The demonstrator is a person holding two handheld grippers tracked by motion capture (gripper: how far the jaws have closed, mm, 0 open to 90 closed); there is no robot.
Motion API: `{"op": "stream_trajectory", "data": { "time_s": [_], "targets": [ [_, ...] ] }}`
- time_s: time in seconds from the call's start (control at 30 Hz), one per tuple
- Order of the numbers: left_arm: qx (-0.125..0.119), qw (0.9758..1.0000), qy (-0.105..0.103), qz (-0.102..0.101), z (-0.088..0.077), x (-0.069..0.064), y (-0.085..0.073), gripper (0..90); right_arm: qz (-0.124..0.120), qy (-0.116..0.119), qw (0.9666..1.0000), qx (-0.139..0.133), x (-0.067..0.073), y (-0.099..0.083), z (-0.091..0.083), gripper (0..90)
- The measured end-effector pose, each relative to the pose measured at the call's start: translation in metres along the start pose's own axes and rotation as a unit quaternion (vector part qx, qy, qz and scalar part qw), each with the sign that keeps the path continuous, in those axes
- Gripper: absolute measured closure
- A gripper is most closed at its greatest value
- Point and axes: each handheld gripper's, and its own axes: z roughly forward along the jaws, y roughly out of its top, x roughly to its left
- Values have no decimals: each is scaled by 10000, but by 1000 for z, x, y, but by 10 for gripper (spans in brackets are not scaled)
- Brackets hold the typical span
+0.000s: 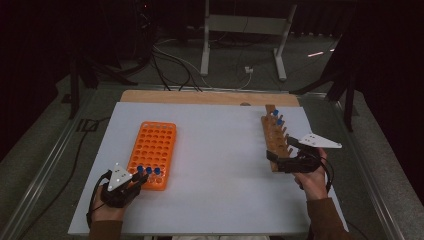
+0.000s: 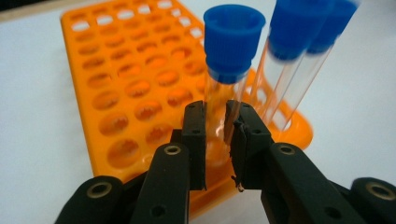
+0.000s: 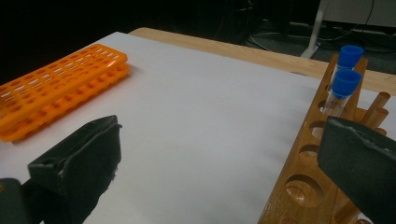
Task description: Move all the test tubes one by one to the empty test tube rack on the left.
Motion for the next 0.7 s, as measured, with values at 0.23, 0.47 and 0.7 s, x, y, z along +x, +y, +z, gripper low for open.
{"op": "stream_trajectory", "data": {
  "time_s": [0.23,0.47,0.7],
  "targets": [
    [5,9999,-49,-109,0,2,-1,785,0,12,10000,15,0,-1,1,0],
    [-153,9994,-134,-291,-5,6,-2,728,4,11,10000,35,0,-1,2,0],
    [-733,9953,-381,-503,-21,13,1,595,-11,22,10000,58,0,-2,4,0]
  ]
}}
